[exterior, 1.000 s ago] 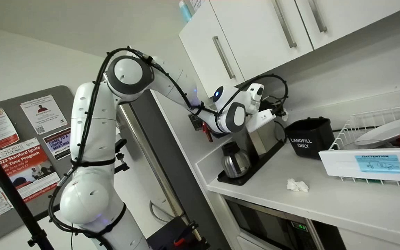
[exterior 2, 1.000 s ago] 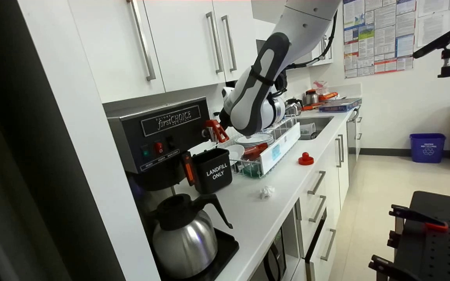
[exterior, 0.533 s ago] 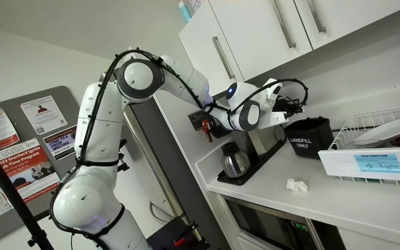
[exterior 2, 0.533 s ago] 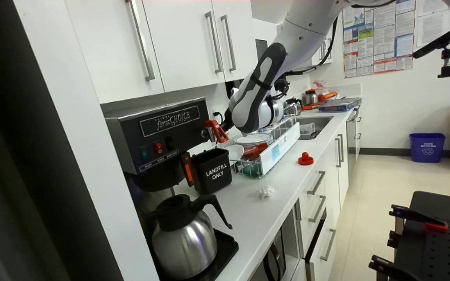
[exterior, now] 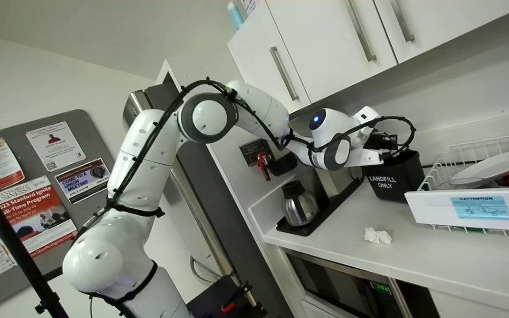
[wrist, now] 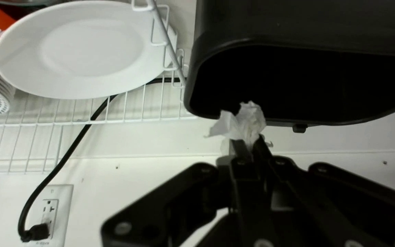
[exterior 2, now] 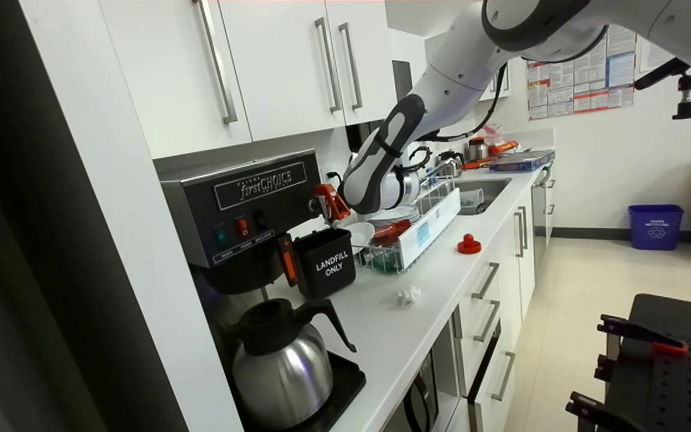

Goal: Pick up the crumpled piece of paper and put it in the black bin

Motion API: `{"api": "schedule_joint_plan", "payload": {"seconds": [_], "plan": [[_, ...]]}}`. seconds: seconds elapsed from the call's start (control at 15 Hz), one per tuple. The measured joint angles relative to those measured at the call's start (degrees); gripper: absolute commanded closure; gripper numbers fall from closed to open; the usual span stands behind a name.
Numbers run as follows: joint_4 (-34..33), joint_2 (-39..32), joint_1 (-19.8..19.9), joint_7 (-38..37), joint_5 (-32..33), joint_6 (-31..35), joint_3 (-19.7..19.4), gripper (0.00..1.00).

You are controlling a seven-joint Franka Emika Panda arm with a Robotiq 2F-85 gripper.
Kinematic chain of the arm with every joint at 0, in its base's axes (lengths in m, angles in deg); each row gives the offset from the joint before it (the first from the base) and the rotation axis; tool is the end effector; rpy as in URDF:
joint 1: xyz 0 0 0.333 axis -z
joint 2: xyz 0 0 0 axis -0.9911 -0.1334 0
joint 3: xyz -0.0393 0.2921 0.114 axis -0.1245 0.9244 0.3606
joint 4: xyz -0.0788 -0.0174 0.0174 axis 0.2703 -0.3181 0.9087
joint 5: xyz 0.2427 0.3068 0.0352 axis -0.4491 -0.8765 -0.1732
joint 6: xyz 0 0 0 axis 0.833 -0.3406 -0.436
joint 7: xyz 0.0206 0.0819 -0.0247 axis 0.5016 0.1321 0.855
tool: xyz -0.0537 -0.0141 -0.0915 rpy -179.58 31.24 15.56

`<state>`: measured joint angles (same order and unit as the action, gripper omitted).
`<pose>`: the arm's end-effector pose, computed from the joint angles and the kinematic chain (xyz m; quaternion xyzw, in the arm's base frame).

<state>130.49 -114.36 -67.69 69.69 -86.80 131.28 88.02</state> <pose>0.7253 -0.0776 0.2594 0.8979 0.0162 0.4397 0.0141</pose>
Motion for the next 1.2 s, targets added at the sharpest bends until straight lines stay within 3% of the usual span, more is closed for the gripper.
{"api": "schedule_joint_plan", "payload": {"seconds": [0.33, 0.4, 0.47, 0.6, 1.13, 1.2], "plan": [[-7.2, -4.9, -0.1, 0.0, 0.0, -5.4, 2.1, 0.98], [-8.4, -5.6, -0.3, 0.0, 0.0, -6.2, 2.2, 0.91], [-9.5, -6.3, -0.4, 0.0, 0.0, -6.9, 2.2, 0.66], [-11.4, -7.6, -0.7, 0.0, 0.0, -7.6, 2.1, 0.61], [-16.1, -10.6, -1.8, 0.1, 0.0, -9.5, 2.1, 0.03], [-16.3, -10.8, -1.9, 0.1, 0.0, -9.7, 2.1, 0.00]]}}
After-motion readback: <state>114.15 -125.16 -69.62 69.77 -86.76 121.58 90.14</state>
